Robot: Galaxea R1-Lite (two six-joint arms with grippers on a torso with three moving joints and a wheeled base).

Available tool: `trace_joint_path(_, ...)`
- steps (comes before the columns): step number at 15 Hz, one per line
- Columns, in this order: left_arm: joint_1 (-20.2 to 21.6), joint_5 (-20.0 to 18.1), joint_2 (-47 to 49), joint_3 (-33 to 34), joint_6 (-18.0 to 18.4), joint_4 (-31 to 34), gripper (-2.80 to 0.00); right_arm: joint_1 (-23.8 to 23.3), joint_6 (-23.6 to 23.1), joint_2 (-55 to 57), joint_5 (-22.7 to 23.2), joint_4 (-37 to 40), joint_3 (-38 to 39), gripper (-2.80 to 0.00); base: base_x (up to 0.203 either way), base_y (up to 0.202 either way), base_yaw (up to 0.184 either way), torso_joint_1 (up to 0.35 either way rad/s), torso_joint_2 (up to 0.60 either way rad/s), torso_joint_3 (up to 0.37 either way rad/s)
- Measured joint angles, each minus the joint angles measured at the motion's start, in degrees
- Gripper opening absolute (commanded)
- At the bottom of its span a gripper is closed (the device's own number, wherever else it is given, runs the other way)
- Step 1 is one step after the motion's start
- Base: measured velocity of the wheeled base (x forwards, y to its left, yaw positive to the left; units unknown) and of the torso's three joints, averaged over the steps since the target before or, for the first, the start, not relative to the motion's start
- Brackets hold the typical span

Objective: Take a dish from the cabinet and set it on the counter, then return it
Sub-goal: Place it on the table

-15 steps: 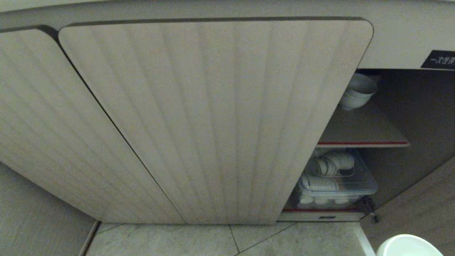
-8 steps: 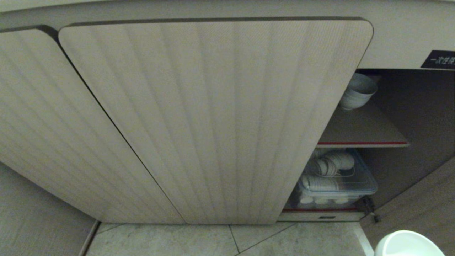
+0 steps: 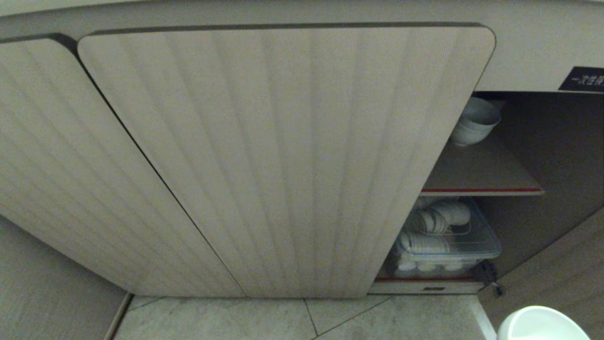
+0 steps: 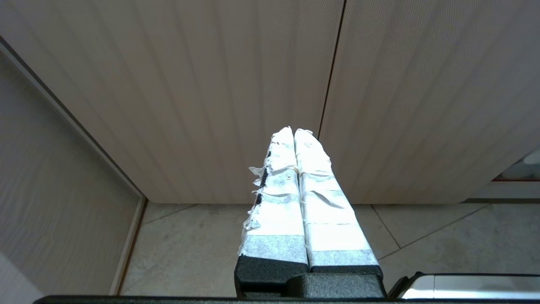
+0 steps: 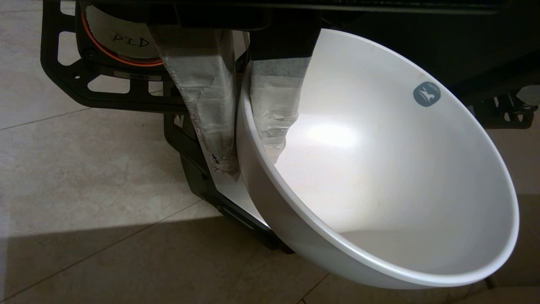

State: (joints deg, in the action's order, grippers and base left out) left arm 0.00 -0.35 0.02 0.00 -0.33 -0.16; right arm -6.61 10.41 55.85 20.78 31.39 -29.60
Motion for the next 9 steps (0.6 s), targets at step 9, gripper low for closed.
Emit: trace_joint_path(9,0.0,0.0,0.0,0.0,0.0,0.05,-2.8,0.02,-0.02,0.18,-0.08,0.17,-1.1,-2.8,0.0,0.0,0.0,0.004,-0.01,-0.01)
